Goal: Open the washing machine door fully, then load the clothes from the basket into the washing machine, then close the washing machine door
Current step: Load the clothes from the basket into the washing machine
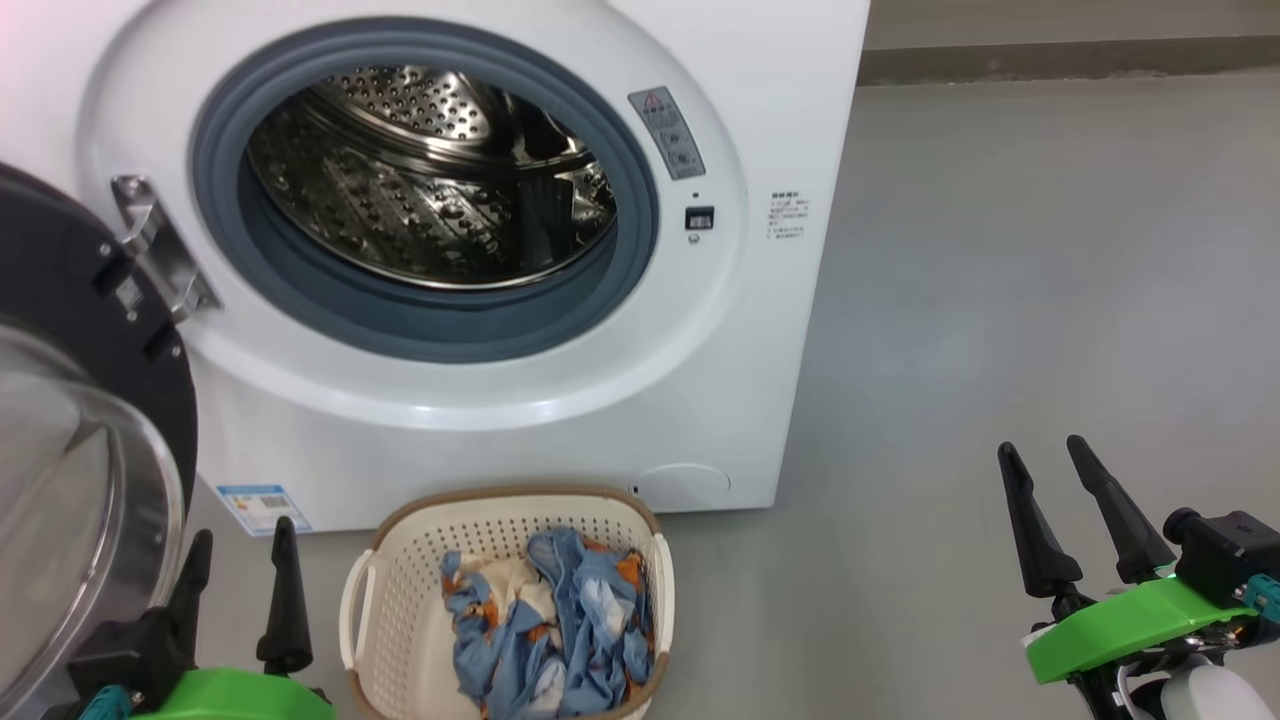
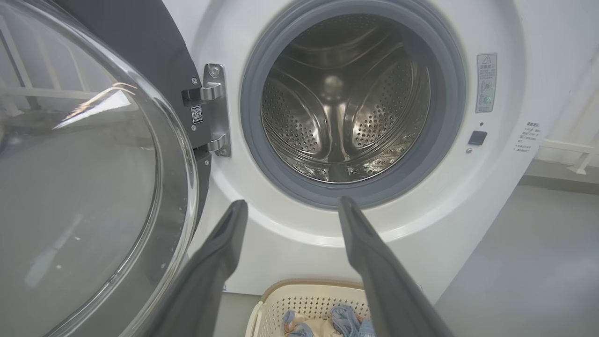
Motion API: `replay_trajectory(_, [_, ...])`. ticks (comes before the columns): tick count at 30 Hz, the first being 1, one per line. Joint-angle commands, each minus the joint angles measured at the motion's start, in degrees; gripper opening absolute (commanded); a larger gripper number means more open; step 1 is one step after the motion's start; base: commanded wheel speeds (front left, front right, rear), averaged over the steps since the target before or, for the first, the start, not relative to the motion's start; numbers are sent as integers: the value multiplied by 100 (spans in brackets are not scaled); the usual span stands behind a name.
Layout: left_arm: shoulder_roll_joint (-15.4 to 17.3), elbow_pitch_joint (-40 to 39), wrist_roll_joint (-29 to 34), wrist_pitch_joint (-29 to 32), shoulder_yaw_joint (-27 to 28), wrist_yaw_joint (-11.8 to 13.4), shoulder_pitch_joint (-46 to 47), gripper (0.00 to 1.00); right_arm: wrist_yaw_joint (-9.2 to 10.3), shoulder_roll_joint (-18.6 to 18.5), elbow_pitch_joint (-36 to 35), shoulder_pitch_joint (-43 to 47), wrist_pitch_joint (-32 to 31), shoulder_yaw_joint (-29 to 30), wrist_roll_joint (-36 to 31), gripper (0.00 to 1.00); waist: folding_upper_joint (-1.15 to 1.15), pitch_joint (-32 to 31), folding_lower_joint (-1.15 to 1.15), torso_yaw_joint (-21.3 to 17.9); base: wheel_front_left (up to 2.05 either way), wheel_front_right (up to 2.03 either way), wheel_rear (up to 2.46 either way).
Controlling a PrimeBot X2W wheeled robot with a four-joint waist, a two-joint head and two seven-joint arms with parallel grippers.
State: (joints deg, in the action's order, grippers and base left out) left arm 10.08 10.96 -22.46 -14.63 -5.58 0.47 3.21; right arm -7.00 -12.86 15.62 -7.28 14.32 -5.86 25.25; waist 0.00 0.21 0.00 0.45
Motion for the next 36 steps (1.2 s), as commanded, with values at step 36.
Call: replay_trajectory(36, [13,-142,172,-37,346,-80,229,100,-48,-35,-99,-25,68,-131,-5,100,0,10,0,20,26,-26,0])
